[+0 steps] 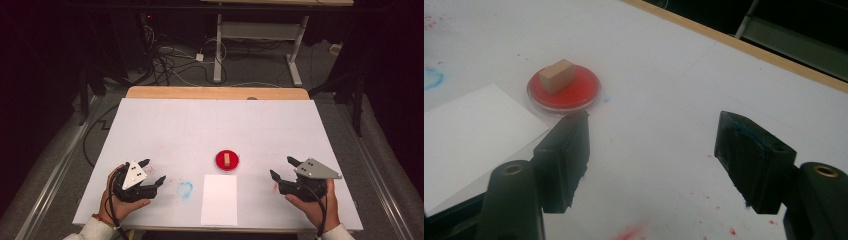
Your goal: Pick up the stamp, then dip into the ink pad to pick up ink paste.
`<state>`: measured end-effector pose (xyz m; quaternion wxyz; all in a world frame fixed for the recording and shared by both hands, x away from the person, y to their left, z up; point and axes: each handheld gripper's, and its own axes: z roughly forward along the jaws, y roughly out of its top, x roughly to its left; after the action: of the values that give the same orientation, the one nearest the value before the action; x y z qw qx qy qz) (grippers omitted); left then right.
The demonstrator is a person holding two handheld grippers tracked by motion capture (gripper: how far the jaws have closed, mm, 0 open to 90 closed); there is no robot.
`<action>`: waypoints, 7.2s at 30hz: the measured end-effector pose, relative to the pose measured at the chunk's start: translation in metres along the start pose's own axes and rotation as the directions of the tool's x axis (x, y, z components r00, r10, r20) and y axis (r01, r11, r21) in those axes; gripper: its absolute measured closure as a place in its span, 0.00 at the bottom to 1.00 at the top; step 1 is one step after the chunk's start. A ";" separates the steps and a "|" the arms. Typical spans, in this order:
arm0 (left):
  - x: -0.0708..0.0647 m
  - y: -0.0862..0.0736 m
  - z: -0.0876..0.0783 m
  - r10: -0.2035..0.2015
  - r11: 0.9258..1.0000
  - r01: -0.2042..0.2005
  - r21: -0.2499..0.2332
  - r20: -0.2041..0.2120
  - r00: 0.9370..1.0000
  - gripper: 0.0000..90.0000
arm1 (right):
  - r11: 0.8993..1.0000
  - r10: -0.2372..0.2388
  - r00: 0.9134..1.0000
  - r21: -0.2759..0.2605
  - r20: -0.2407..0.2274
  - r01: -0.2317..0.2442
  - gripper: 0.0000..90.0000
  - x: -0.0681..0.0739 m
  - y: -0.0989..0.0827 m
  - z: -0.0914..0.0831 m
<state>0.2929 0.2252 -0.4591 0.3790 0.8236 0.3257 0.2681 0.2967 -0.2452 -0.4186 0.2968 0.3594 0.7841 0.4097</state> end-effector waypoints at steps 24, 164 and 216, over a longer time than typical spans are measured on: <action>-0.001 -0.006 0.001 0.003 0.999 -0.004 0.038 0.012 1.000 0.27 | 0.970 0.048 0.991 0.241 -0.127 -0.016 0.59 0.048 0.069 0.109; -0.006 -0.007 0.013 0.081 0.992 -0.088 0.086 0.085 0.993 0.25 | 0.932 -0.058 0.950 0.325 -0.305 0.161 0.85 0.056 0.062 0.155; -0.006 -0.007 0.015 0.084 0.991 -0.093 0.098 0.092 0.992 0.25 | 0.975 -0.102 0.950 0.161 -0.296 0.155 0.84 0.046 0.096 0.113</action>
<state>0.2968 0.2180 -0.4746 0.3382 0.8666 0.2850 0.2312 0.3871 -0.1209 -0.3990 0.1725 0.2699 0.8748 0.3636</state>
